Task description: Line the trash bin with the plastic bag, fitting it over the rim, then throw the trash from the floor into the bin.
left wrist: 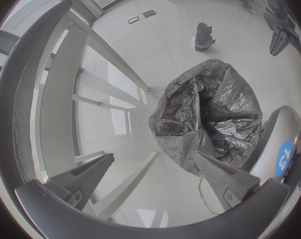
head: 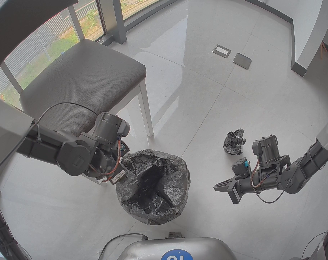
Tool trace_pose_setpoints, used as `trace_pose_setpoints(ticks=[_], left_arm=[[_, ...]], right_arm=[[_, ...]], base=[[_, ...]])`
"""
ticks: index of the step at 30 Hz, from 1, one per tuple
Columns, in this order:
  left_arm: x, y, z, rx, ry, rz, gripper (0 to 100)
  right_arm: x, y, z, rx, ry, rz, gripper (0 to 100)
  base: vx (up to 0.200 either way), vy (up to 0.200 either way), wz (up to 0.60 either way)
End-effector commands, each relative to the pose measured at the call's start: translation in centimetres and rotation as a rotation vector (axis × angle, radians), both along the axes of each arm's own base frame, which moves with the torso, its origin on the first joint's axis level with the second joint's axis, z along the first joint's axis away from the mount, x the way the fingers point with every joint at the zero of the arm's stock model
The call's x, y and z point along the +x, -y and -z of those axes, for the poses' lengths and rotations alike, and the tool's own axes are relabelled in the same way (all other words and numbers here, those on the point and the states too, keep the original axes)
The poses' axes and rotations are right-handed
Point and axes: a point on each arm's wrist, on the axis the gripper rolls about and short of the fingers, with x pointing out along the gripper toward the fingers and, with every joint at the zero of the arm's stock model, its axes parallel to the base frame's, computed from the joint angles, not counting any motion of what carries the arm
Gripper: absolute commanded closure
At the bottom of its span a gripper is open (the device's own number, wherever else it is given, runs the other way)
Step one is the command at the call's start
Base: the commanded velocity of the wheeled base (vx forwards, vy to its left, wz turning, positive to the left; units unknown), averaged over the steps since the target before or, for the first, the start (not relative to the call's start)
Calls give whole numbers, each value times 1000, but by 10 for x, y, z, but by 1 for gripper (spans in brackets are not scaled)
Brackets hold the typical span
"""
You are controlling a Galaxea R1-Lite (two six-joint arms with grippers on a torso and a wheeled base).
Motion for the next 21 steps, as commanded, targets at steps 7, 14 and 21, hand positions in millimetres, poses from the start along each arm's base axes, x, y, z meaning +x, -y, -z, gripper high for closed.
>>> trace_pose_setpoints(ticks=[7,14,21], left_arm=[[-9,-3,-5,-95,-12,-24,0],[-14,-6,-2,-88,-29,-21,0],[-8,-4,11,-66,-61,-24,0]], right_arm=[[-7,0,-10,13,28,-10,100],[-8,-1,-14,19,42,-12,0],[-12,0,-16,20,43,-12,0]], base=[[0,0,0],[0,0,0],[0,0,0]])
